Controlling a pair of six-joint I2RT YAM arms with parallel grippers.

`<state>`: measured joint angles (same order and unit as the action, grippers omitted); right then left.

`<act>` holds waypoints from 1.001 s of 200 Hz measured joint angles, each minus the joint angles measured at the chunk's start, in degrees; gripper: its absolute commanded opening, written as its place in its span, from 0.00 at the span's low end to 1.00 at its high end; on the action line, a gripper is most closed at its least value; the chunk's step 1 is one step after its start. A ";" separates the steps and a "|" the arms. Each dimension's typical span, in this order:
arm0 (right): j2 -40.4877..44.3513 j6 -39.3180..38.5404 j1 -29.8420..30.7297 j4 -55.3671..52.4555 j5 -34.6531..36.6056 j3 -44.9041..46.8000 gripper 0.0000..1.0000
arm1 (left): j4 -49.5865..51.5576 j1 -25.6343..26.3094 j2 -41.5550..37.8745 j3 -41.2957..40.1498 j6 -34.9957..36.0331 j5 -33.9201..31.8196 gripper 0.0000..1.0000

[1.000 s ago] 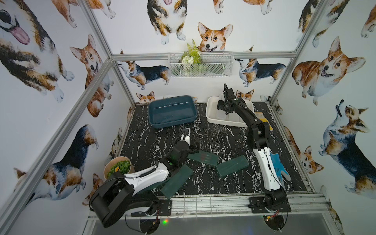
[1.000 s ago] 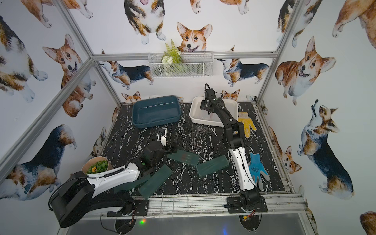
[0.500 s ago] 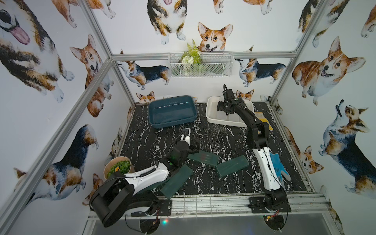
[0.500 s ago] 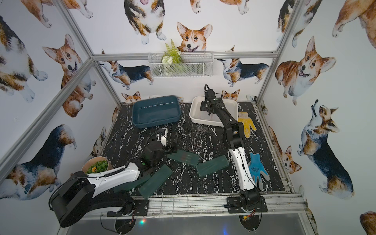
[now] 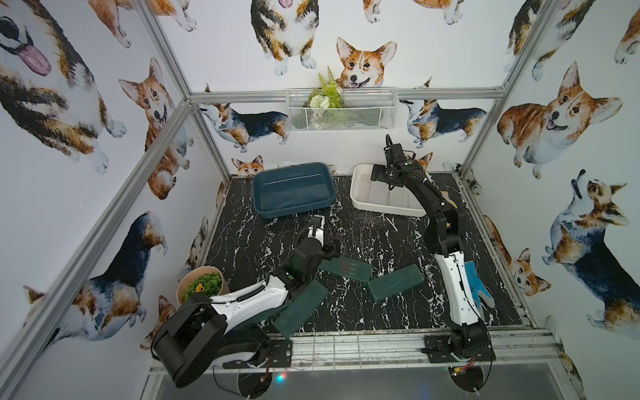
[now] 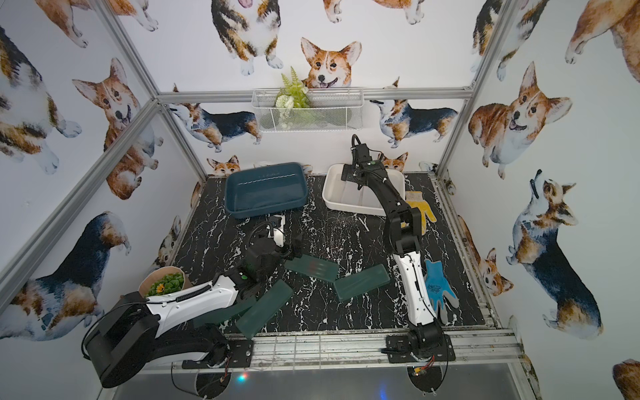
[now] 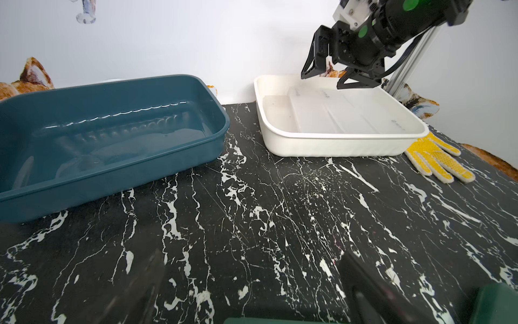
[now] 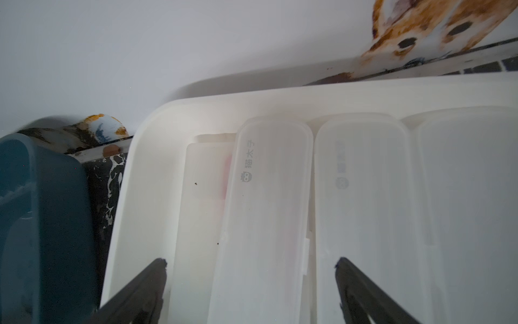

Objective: Place the pencil cases by color into the storage box
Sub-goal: Place the pencil case at the storage box, then move the storage box to the center of the board.

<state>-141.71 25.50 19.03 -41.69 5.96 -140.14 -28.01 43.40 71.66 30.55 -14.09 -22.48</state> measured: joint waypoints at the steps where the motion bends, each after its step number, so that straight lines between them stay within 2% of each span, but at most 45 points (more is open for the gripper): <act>1: 0.20 -0.02 0.00 0.00 0.00 0.15 0.95 | 0.04 0.00 -0.02 0.04 0.00 0.00 0.99; 43: 11.52 -1.55 0.00 4.26 -3.21 14.53 0.93 | 3.58 -3.17 -0.33 3.72 0.02 0.17 0.99; 77: 24.90 -2.84 0.17 15.06 -9.16 36.63 0.94 | 7.85 -7.89 1.88 9.22 0.44 2.14 0.99; 97: 31.15 -3.23 0.76 21.35 -11.32 46.18 0.94 | 10.82 -11.58 4.94 13.75 0.52 3.30 0.99; 136: 39.36 -6.23 4.26 31.08 -11.96 58.29 0.95 | 16.98 -17.20 16.46 27.56 2.10 5.44 0.99; 171: 45.03 -9.57 8.96 38.66 -11.96 68.46 0.95 | 24.59 -20.48 31.98 43.80 4.15 8.31 0.99; 200: 49.16 -10.12 10.29 44.63 -11.96 76.17 0.95 | 32.33 -22.38 43.34 57.57 6.14 10.38 0.99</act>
<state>-92.55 15.38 29.32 2.94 -6.00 -63.96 4.32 21.02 115.00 88.12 -7.94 -12.10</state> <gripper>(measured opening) 0.947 0.987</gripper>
